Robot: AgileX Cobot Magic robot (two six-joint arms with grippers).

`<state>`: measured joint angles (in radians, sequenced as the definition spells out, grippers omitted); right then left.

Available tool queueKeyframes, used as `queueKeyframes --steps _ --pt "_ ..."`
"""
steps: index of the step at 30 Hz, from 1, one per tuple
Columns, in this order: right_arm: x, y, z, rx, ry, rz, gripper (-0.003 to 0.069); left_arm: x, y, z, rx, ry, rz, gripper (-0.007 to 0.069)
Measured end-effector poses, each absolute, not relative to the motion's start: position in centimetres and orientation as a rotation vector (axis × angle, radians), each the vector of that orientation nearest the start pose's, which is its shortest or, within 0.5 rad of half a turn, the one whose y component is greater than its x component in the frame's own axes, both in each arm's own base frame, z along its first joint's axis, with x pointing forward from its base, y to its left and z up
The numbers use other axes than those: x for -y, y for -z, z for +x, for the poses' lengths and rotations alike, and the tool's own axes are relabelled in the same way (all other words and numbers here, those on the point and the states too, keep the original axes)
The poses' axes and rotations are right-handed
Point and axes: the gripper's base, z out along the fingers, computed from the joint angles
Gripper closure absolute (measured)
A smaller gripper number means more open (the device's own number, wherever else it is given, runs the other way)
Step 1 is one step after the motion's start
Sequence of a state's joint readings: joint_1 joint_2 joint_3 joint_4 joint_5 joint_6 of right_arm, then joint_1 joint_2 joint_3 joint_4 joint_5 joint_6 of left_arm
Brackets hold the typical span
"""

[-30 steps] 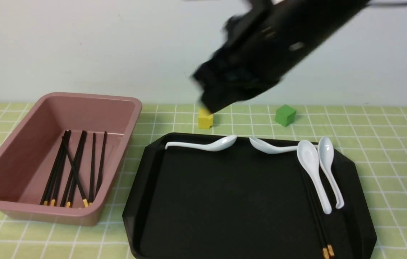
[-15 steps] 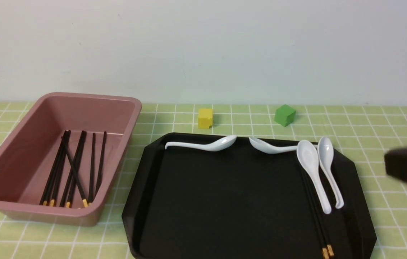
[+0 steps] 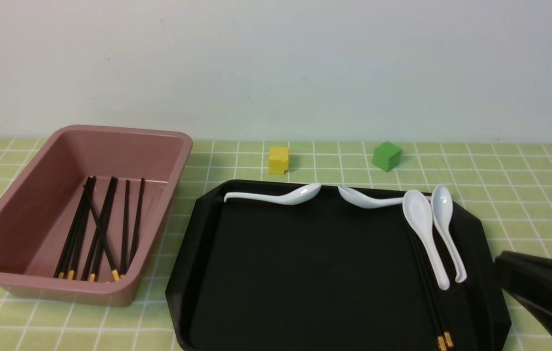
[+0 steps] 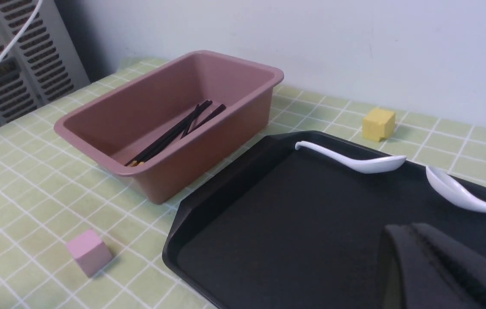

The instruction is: On green tablecloth take chopsticks from black tray and put them in box.

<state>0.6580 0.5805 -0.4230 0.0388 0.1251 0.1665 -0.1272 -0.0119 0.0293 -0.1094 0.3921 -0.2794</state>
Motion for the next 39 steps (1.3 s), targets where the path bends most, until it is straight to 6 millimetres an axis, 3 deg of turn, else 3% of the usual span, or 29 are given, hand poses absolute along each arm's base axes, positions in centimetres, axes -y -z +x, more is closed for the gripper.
queueKeyframes --steps 21,26,32,39 --pt "-7.4 -29.1 9.4 -1.75 -0.629 -0.407 0.0618 1.0 -16.9 5.1 -1.897 0.385 -0.213 0.0386" --pt "-6.1 -27.0 8.7 -1.764 -0.59 -0.362 0.0611 1.0 -16.9 5.1 -1.897 0.385 -0.213 0.0386" --pt "-3.1 -23.8 7.2 -1.754 -0.443 -0.175 0.0603 1.0 -16.9 5.1 -1.897 0.385 -0.213 0.0386" --pt "-1.4 -20.1 6.0 -1.766 -0.309 -0.017 0.0595 1.0 -16.9 5.1 -1.897 0.385 -0.213 0.0386"
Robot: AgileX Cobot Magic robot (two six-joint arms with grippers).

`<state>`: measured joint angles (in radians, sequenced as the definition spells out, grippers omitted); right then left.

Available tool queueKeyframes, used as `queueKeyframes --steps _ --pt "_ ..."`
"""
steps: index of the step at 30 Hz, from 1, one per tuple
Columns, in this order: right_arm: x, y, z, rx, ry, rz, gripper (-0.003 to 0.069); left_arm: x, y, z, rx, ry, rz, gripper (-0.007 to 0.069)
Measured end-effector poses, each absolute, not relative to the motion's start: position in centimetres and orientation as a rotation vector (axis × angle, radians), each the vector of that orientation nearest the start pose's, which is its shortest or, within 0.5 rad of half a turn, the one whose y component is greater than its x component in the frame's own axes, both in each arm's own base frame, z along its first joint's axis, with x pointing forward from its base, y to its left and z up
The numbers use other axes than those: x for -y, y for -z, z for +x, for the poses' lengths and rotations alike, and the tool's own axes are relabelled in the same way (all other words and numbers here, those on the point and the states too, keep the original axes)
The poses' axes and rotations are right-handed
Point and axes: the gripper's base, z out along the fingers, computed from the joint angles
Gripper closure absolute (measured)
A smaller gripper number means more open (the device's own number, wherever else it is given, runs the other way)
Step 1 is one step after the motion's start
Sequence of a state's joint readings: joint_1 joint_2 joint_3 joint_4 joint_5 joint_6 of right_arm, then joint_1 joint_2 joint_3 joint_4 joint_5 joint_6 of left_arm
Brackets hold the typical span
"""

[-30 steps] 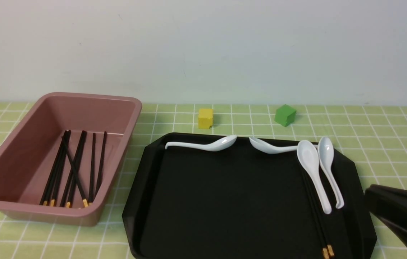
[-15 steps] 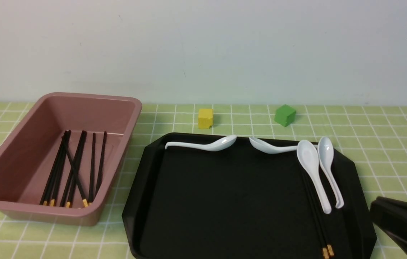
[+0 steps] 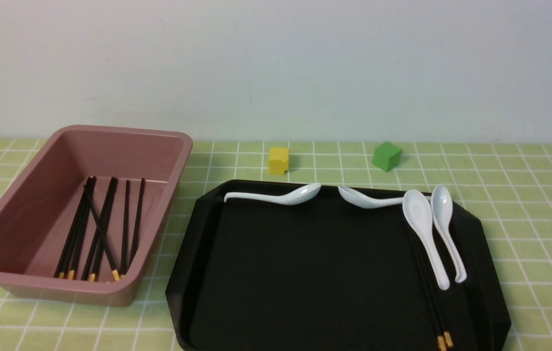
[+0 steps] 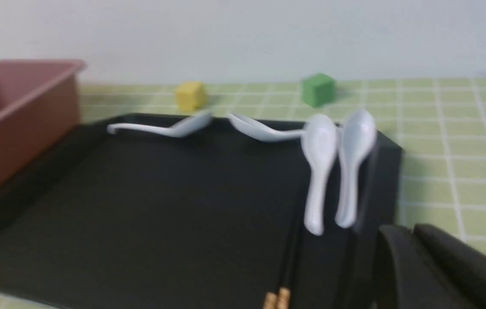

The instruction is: On green tablecloth take chopsticks from black tray and put them in box.

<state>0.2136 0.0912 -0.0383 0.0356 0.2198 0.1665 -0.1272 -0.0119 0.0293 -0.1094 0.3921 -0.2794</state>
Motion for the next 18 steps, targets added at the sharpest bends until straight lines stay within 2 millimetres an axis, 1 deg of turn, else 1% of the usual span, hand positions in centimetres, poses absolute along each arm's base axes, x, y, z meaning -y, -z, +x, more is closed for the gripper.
queueKeyframes --steps 4,6,10,18 --pt "-0.8 -18.3 5.7 -1.803 -0.237 0.051 0.0589 1.0 -16.9 5.1 -1.897 0.385 -0.213 0.0386" --pt "-0.6 -17.8 5.5 -1.814 -0.203 0.062 0.0586 1.0 -16.9 5.1 -1.897 0.385 -0.213 0.0386" --pt "-0.4 -17.5 5.3 -1.845 -0.159 0.068 0.0581 1.0 -16.9 5.1 -1.897 0.385 -0.213 0.0386" --pt "-0.4 -17.4 5.2 -1.863 -0.156 0.071 0.0571 1.0 -16.9 5.1 -1.897 0.385 -0.213 0.0386"
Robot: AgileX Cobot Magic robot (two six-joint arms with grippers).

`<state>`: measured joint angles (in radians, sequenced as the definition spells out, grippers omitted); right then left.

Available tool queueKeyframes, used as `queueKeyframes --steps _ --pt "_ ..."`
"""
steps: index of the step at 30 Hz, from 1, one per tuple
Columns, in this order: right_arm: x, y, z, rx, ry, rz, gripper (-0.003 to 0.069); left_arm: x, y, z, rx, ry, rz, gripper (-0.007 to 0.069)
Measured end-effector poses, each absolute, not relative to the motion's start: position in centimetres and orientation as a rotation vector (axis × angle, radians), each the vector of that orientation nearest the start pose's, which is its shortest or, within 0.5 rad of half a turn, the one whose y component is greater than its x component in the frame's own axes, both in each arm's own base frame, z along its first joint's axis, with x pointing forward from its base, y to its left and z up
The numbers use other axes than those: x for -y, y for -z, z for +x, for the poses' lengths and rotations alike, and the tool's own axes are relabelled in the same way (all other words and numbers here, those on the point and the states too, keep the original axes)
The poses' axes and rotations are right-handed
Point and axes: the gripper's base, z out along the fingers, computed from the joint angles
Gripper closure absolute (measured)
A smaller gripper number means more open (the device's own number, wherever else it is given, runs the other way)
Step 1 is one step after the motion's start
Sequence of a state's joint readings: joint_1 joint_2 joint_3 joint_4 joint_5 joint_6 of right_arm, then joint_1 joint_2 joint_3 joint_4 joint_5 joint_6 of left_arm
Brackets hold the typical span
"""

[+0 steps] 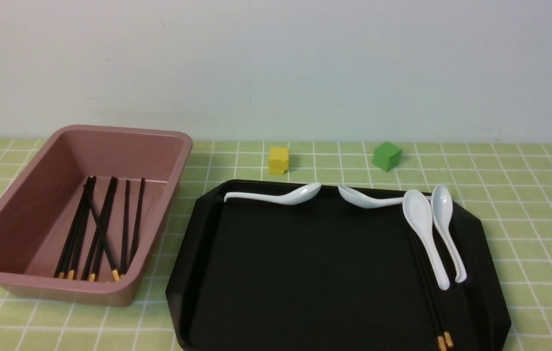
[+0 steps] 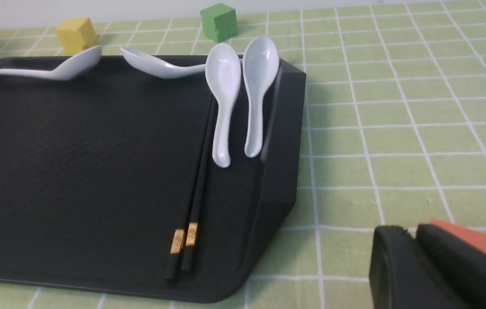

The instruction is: On green tablecloth take chopsticks from black tray and put them in box.

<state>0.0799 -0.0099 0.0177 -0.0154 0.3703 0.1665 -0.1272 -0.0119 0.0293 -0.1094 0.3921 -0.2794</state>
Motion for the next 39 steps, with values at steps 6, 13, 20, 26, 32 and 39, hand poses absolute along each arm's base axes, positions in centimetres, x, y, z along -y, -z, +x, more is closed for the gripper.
queueKeyframes --steps 6,13,20,26,32,39 --pt "-0.37 -17.44 5.24 -1.865 -0.155 0.071 0.0565 1.04 -16.9 5.11 -1.897 0.385 -0.213 0.0386" --pt "-0.36 -17.44 5.23 -1.867 -0.155 0.072 0.0554 1.04 -16.9 5.11 -1.897 0.385 -0.213 0.0386" --pt "-0.36 -17.44 5.23 -1.867 -0.156 0.073 0.0546 1.04 -16.9 5.11 -1.897 0.385 -0.213 0.0386" --pt "-0.36 -17.43 5.23 -1.868 -0.156 0.073 0.0538 1.04 -16.9 5.11 -1.897 0.385 -0.213 0.0386" --pt "-0.36 -17.43 5.23 -1.868 -0.156 0.073 0.053 1.04 -16.9 5.11 -1.897 0.385 -0.213 0.0386" --pt "-0.36 -17.43 5.23 -1.868 -0.156 0.073 0.0524 1.04 -16.9 5.11 -1.897 0.385 -0.213 0.0386"
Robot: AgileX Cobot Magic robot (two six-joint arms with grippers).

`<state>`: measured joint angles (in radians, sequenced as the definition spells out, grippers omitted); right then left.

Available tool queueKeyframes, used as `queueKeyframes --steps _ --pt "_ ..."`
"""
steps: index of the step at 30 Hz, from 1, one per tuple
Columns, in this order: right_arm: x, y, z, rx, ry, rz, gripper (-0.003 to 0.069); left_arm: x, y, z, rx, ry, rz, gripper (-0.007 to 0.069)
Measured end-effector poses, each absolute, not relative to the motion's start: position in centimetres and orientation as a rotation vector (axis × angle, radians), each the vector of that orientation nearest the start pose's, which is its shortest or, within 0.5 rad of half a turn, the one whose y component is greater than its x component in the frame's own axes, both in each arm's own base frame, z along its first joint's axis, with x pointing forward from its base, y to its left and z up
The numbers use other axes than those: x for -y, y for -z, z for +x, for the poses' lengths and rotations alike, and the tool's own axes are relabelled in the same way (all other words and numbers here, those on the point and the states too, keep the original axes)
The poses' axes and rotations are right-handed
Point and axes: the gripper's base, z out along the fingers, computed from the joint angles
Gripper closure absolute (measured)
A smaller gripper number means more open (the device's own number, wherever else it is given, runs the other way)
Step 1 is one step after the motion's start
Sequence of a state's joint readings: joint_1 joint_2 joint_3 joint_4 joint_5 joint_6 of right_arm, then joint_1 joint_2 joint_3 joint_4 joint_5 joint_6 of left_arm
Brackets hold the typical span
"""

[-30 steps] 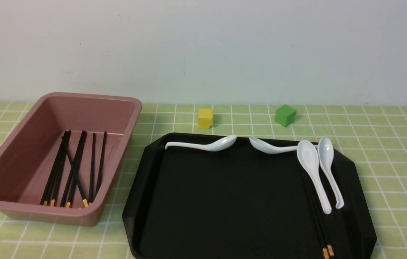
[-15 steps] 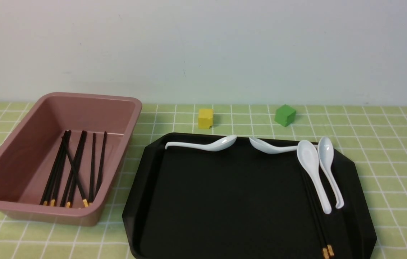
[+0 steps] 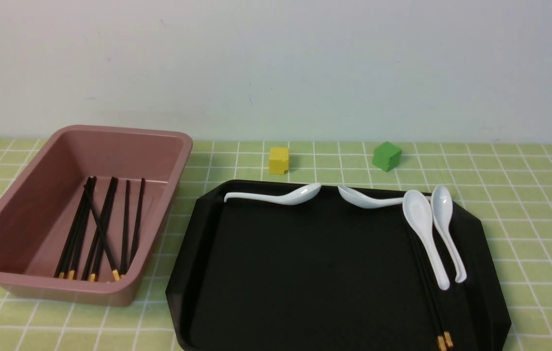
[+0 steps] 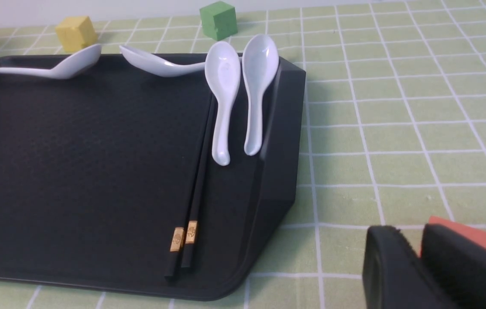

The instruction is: On green tablecloth take chopsticks from black tray and put them in box.

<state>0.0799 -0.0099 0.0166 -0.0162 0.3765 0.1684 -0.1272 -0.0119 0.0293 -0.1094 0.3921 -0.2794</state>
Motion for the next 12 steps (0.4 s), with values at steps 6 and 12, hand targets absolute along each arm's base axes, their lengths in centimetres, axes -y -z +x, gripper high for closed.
queueKeyframes --steps 6,12 --pt "-0.36 -17.43 5.23 -1.868 -0.156 0.073 0.0514 1.04 -16.9 5.11 -1.897 0.385 -0.213 0.0386" --pt "-0.36 -17.43 5.23 -1.868 -0.156 0.073 0.051 1.04 -16.9 5.11 -1.897 0.385 -0.213 0.0386"
